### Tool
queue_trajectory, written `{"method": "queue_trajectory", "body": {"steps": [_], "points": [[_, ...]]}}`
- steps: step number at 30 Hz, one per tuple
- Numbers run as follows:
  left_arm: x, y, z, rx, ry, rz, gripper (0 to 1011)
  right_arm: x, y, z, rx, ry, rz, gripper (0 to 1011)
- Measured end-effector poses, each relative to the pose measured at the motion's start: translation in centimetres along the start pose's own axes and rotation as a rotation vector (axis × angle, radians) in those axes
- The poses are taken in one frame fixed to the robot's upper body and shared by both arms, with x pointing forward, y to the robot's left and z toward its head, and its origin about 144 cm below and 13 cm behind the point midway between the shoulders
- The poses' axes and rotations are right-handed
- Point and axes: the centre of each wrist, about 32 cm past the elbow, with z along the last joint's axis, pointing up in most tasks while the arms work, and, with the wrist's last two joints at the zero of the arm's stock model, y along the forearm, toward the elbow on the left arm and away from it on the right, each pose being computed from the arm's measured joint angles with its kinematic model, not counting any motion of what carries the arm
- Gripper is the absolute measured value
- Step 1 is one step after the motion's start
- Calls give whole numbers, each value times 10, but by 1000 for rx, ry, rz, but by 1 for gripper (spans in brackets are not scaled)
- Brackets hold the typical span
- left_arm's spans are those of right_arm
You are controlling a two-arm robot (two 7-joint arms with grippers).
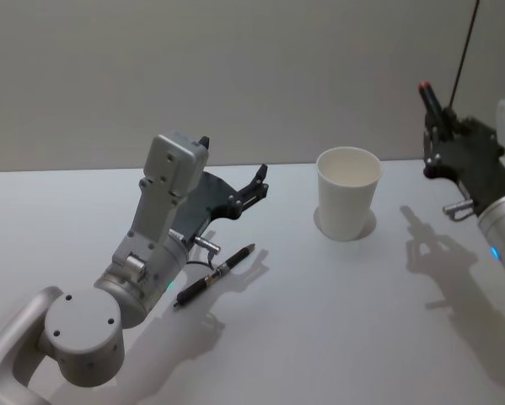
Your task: Place the pen into the pen holder.
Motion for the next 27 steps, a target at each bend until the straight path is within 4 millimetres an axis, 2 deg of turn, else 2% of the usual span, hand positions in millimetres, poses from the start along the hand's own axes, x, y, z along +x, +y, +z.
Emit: {"method": "queue_trajectory", "body": {"steps": [6, 12, 27], "points": [[0, 0, 0, 0, 0, 0, 1001, 7, 10, 3, 95, -48, 18, 169], [0, 0, 0, 0, 0, 0, 1001, 12, 29, 1, 188, -102, 46, 169], [0, 0, 0, 0, 0, 0, 1001, 8, 65, -12, 236, -151, 126, 169]]}}
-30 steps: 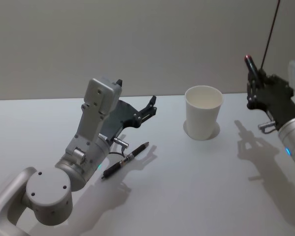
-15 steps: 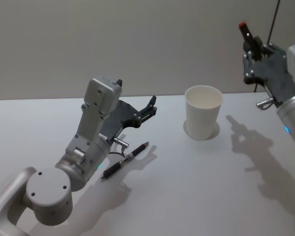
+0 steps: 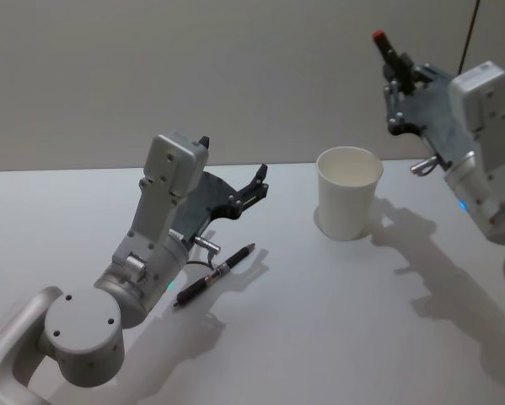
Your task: Place the pen into the pen holder.
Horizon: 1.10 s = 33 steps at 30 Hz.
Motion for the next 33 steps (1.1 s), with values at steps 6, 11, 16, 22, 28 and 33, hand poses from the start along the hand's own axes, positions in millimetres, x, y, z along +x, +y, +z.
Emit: {"method": "queue_trajectory", "body": {"steps": [6, 11, 16, 22, 28, 33], "points": [[0, 0, 0, 0, 0, 0, 1001, -7, 11, -8, 11, 4, 36, 169], [0, 0, 0, 0, 0, 0, 1001, -13, 20, -14, 26, 10, 63, 169], [0, 0, 0, 0, 0, 0, 1001, -18, 26, -19, 35, 16, 81, 169], [0, 0, 0, 0, 0, 0, 1001, -25, 32, -25, 46, 25, 103, 169], [0, 0, 0, 0, 0, 0, 1001, -31, 36, -31, 50, 38, 119, 169], [0, 0, 0, 0, 0, 0, 1001, -35, 40, -37, 53, 52, 132, 169]]}}
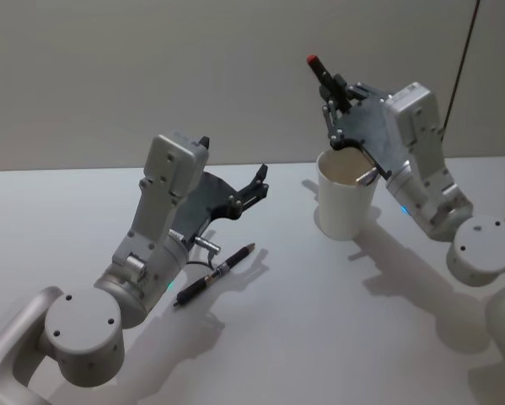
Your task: Place the pen into the pen holder.
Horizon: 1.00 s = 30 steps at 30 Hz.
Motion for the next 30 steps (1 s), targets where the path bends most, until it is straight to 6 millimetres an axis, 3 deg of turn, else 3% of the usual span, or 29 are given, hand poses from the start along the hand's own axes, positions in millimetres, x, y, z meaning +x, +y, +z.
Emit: {"method": "queue_trajectory", "body": {"steps": [20, 23, 30], "points": [[0, 0, 0, 0, 0, 0, 1001, -12, 9, -17, -4, 48, 32, 179], [0, 0, 0, 0, 0, 0, 1001, -13, 9, -17, -4, 51, 33, 231], [0, 0, 0, 0, 0, 0, 1001, -15, 10, -19, -6, 58, 37, 474]]}}
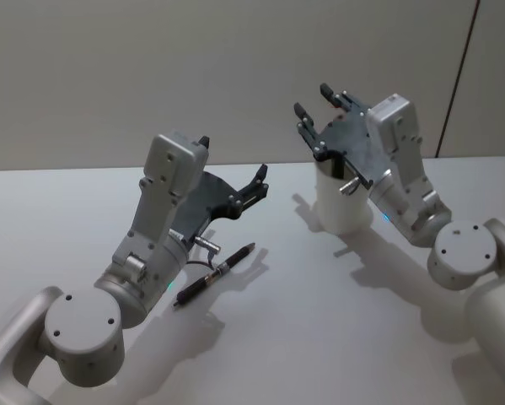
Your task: Place the pen into the pen holder.
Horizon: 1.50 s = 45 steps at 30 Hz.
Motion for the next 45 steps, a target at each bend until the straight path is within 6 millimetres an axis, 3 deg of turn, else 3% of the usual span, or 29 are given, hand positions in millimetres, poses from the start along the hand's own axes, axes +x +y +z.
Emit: {"method": "queue_trajectory", "body": {"steps": [7, 9, 18, 28, 45], "points": [[0, 0, 0, 0, 0, 0, 1001, -1, 1, -1, 0, 3, 1, 671], [0, 0, 0, 0, 0, 0, 1001, -1, 1, -1, -1, 4, 2, 768], [0, 0, 0, 0, 0, 0, 1001, 0, 0, 3, 7, 10, 4, 1001], [0, 0, 0, 0, 0, 0, 1001, 3, -9, 17, 29, 34, -8, 1002], [0, 0, 0, 0, 0, 0, 1001, 1, -48, 43, 31, 83, -63, 1002]]}}
